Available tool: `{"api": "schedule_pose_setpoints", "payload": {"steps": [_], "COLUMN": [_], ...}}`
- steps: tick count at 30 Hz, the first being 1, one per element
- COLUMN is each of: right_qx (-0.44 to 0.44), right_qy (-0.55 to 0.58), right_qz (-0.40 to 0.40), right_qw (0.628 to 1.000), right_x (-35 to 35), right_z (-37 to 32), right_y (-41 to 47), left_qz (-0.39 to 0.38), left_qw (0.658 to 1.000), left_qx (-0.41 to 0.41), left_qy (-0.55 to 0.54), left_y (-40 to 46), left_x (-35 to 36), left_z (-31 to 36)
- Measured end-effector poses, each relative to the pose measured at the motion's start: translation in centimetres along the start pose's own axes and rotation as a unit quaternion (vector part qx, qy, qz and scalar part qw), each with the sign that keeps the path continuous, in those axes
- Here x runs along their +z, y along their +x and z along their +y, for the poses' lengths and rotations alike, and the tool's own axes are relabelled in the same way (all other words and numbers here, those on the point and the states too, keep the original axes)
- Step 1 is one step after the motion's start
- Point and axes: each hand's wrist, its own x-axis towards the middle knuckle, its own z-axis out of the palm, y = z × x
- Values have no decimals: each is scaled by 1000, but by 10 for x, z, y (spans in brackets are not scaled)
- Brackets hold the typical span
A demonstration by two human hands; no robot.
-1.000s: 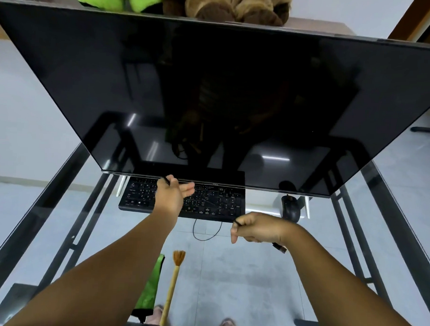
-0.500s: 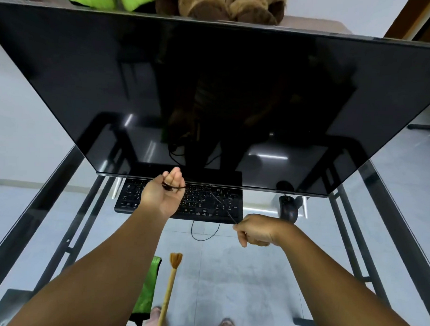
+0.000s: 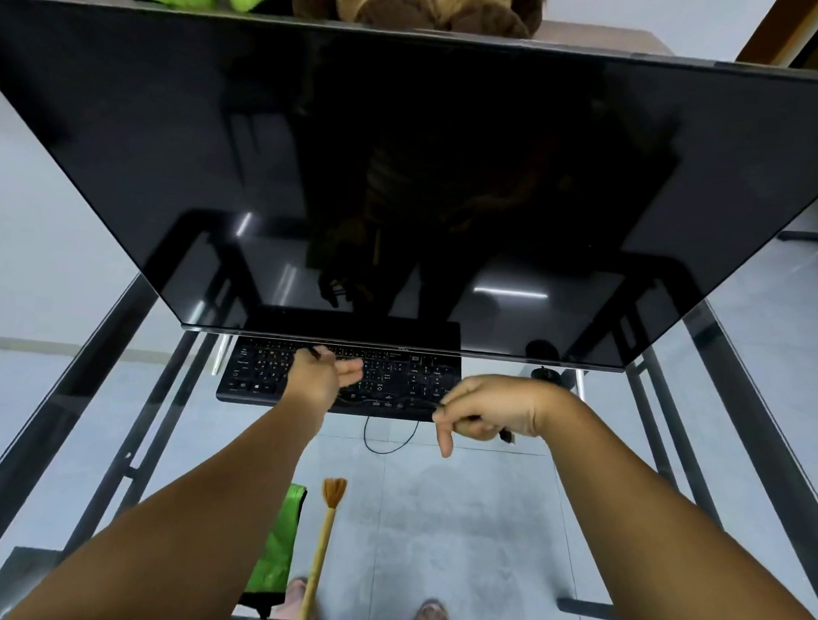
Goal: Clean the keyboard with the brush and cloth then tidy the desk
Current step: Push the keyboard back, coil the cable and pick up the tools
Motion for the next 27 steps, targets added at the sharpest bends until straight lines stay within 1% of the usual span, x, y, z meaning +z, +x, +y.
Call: {"api": "schedule_pose_setpoints", "payload": {"steps": [2,3,5,6,8,11,15,17,19,20,22,23,24,25,27], "right_qx": [-29,-47,-87,-101,-116,-116,-100,-88,-82,-75,-46,-32,-24,-22,-42], "right_qy": [12,32,96,128,178,216,271,262,219,175,46,-14,-41,-36,51], "right_qz": [23,47,112,147,216,305,383,409,427,435,446,450,458,466,480], "right_qw": [999,997,985,976,953,920,878,869,874,880,893,892,888,884,875], "right_x": [-5,-7,-10,-11,-13,-12,-7,-4,-1,-1,-1,-2,-2,-3,-3], "right_z": [-7,-9,-12,-12,-11,-2,11,17,20,22,28,31,33,35,34], "right_y": [-2,-1,2,5,10,18,30,33,33,33,32,31,30,29,28], "left_qz": [-53,-86,-162,-197,-243,-297,-338,-354,-364,-365,-354,-347,-341,-337,-333], "left_qw": [995,989,972,966,958,951,939,927,914,911,912,915,919,922,926], "left_qx": [-4,-6,-15,-19,-20,-29,-61,-66,-67,-67,-63,-60,-58,-57,-56], "left_qy": [84,124,167,170,153,85,-32,-107,-163,-181,-197,-195,-189,-181,-168], "left_y": [-8,-14,-27,-33,-43,-52,-60,-65,-67,-68,-67,-67,-68,-69,-71], "left_x": [7,10,15,16,18,19,20,20,20,21,21,21,20,20,21], "left_z": [-6,-9,-12,-12,-12,-8,0,5,8,10,13,14,14,15,16]}}
